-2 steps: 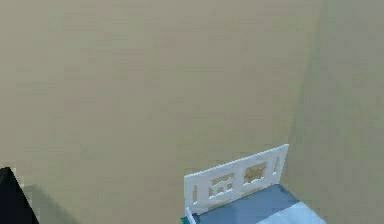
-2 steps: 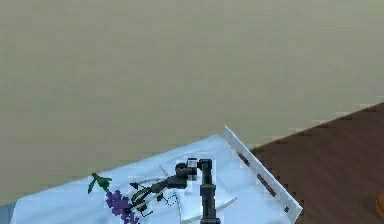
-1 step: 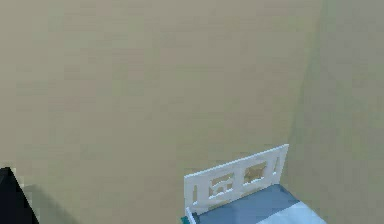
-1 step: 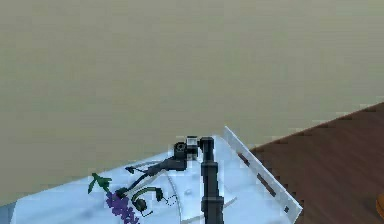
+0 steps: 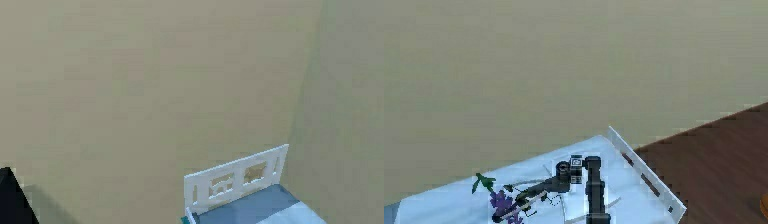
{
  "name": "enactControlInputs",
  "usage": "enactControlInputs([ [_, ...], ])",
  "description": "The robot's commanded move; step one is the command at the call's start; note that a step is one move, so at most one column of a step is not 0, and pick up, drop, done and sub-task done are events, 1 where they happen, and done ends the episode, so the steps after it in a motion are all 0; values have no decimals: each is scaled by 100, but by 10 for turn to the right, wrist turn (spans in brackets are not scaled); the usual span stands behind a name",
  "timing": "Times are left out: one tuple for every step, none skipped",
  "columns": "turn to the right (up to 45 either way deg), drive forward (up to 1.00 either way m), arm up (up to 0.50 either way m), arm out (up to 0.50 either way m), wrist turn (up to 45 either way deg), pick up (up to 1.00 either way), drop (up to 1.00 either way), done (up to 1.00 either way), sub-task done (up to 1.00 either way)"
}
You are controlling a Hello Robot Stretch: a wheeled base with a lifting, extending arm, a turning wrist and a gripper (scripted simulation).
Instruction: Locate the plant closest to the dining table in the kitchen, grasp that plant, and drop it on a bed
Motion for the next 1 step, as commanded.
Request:
enactControlInputs([
  [0,0,0,0,0,0,0,100,0],
])
